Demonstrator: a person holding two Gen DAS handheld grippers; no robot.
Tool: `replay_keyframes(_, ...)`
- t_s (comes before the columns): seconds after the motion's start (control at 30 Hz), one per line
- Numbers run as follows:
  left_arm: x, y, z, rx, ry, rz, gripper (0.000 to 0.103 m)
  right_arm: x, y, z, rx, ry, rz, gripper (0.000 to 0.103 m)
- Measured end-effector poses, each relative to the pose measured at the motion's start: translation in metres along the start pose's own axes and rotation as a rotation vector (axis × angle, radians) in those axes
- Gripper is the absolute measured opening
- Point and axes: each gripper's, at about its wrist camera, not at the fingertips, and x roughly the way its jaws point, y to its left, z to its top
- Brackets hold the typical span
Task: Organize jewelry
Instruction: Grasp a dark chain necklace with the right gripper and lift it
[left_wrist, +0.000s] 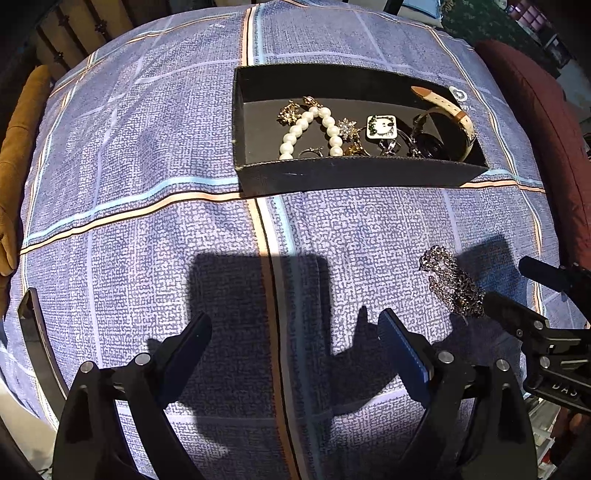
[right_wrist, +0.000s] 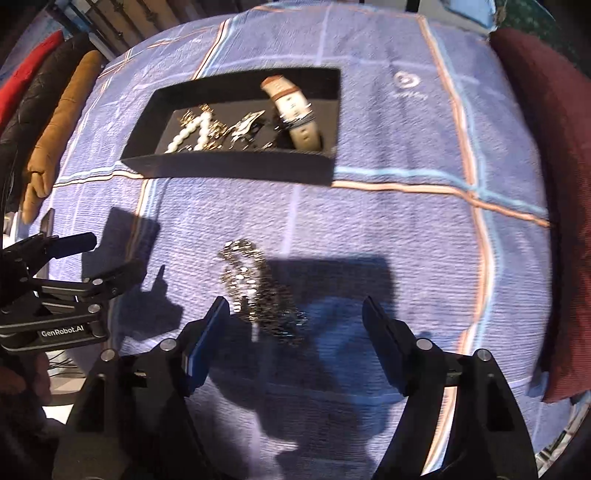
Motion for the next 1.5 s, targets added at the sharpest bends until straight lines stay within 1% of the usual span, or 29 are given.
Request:
replay_keyframes(0.1,0.004,-0.019,0.005,0.021,0.009,-0.032,0.089,-0.001,-0.013,-0.004,0.033,0.017,-0.038,0.074)
replay_keyframes(0.23,0.008,-0.051,0.014,0.098,-0.010,-0.035,0.089,-0.001,-0.031,-0.011,0.097,0.035,-0.037,0.074)
replay_keyframes(0.37,0.017,-0.086,0.021,0.176,-0.005,-0.042,0.089,-0.005,-0.045,-0.019,0.128,0.032,-0.034,0.074)
replay_keyframes(0.4,0.019,-0.093,0.022,0.194,-0.002,-0.027,0.089,-0.006,-0.047,-0.021,0.134,0.029,-0.039,0.074)
replay_keyframes(0.47,0.026,-0.106,0.023,0.218,0.013,-0.025,0.089,-0.006,-0.054,-0.025,0.155,0.029,-0.032,0.074)
replay_keyframes(0.5,0.031,-0.109,0.023,0.230,0.024,-0.001,0.090,-0.005,-0.057,-0.027,0.165,0.032,-0.031,0.074)
replay_keyframes(0.53,0.035,-0.110,0.022,0.236,0.030,0.031,0.092,-0.006,-0.059,-0.028,0.171,0.032,-0.030,0.074)
replay_keyframes(0.6,0.038,-0.101,0.022,0.211,0.032,0.123,0.093,-0.010,-0.063,-0.034,0.178,0.034,-0.029,0.074)
replay_keyframes(0.67,0.035,-0.085,0.022,0.153,0.031,0.160,0.094,-0.011,-0.064,-0.035,0.180,0.034,-0.017,0.075)
replay_keyframes(0.73,0.031,-0.066,0.021,0.113,0.029,0.225,0.094,-0.009,-0.060,-0.035,0.171,0.035,-0.011,0.076)
replay_keyframes(0.77,0.030,-0.056,0.020,0.089,0.033,0.237,0.094,-0.008,-0.057,-0.034,0.165,0.035,-0.005,0.076)
replay_keyframes(0.8,0.028,-0.045,0.018,0.053,0.041,0.218,0.094,-0.006,-0.053,-0.032,0.159,0.036,0.003,0.076)
replay_keyframes(0.83,0.026,-0.037,0.015,0.028,0.044,0.215,0.094,-0.004,-0.049,-0.030,0.150,0.036,0.014,0.076)
replay_keyframes(0.87,0.023,-0.029,0.013,0.007,0.043,0.231,0.094,-0.003,-0.045,-0.028,0.140,0.037,0.019,0.076)
replay_keyframes(1.0,0.007,-0.009,-0.001,-0.045,0.024,0.234,0.093,0.004,-0.026,-0.020,0.093,0.047,0.066,0.076)
replay_keyframes(1.03,0.005,-0.006,-0.002,-0.056,0.019,0.221,0.093,0.007,-0.019,-0.017,0.078,0.052,0.073,0.077)
replay_keyframes(1.1,-0.003,0.008,-0.008,-0.090,-0.007,0.171,0.093,0.014,-0.003,-0.009,0.033,0.061,0.114,0.077)
replay_keyframes(1.13,-0.008,0.026,-0.019,-0.106,-0.014,0.159,0.093,0.019,0.005,-0.004,0.002,0.055,0.118,0.078)
replay_keyframes(1.17,-0.010,0.030,-0.020,-0.127,-0.019,0.134,0.093,0.022,0.015,0.000,-0.034,0.049,0.116,0.078)
replay_keyframes(1.2,-0.010,0.041,-0.017,-0.146,-0.025,0.117,0.093,0.026,0.024,0.004,-0.067,0.050,0.117,0.078)
replay_keyframes(1.3,-0.008,0.056,-0.017,-0.182,-0.022,0.078,0.093,0.040,0.048,0.013,-0.146,0.043,0.085,0.078)
replay_keyframes(1.4,-0.004,0.064,-0.020,-0.182,-0.012,0.049,0.093,0.044,0.057,0.017,-0.178,0.030,0.039,0.078)
replay_keyframes(1.5,0.003,0.063,-0.023,-0.176,0.001,0.044,0.093,0.050,0.062,0.022,-0.208,0.029,0.002,0.078)
